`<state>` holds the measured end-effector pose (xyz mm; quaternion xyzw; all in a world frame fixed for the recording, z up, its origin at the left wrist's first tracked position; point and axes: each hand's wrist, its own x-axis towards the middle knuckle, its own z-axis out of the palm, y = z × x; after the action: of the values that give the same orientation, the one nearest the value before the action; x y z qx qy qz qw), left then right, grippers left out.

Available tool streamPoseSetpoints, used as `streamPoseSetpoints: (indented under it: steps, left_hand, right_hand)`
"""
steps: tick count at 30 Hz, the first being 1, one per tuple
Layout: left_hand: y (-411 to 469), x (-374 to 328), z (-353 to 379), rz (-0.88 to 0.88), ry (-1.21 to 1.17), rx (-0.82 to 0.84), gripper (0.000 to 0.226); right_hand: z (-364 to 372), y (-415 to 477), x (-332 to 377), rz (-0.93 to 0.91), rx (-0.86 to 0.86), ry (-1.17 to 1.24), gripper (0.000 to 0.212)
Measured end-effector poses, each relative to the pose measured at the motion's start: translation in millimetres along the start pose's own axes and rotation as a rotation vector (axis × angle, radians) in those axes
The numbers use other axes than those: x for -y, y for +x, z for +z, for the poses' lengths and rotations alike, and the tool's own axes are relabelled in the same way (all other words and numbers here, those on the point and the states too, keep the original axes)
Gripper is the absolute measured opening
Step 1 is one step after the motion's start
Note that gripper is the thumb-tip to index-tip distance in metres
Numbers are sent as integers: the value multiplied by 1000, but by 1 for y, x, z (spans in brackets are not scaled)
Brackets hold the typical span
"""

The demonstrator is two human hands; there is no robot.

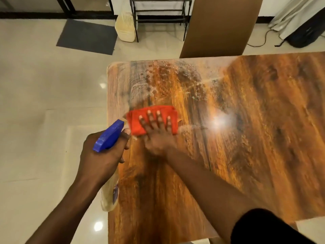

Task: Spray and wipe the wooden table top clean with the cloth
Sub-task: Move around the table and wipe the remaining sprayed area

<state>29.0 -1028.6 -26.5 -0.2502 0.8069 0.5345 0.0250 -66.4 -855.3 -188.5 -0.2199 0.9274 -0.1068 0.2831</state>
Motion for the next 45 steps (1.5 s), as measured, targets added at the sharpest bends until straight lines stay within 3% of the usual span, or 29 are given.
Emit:
streamPoseSetpoints:
  steps: [4, 7, 16, 19, 21, 29, 31, 34, 36, 41, 45]
  left_hand:
    - [14, -13, 16, 13, 52, 3, 36]
    - [24, -25, 28, 34, 47, 27, 34]
    - [34, -45, 76, -27, 74, 125, 48]
    - [33, -46, 80, -27, 58, 152, 49]
    - [32, -45, 78, -16, 53, 151, 46]
    - [35, -40, 72, 11, 94, 135, 35]
    - [37, -44, 74, 26, 111, 137, 34]
    - [42, -49, 77, 17, 118, 127, 35]
    - [47, -52, 79, 0, 111, 127, 35]
    - [54, -61, 89, -11, 91, 157, 39]
    - [62, -70, 105, 14, 92, 119, 44]
  right_hand:
    - [64, -65, 29, -314, -53, -110, 75]
    - [75, -105, -19, -307, -118, -103, 78]
    - [-22, -127, -269, 491, -243, 110, 72]
    - [-54, -95, -291, 721, -280, 278, 68]
    - [-57, -72, -265, 749, -292, 276, 69]
    - [63, -85, -15, -30, -182, -2, 82]
    - [83, -104, 1, -213, -145, -75, 79]
    - [73, -116, -57, -376, -136, -171, 74]
    - [47, -118, -120, -271, -189, -164, 72]
    - [-45, -111, -300, 375, -257, -24, 66]
    - [-102, -78, -362, 793, -324, 272, 63]
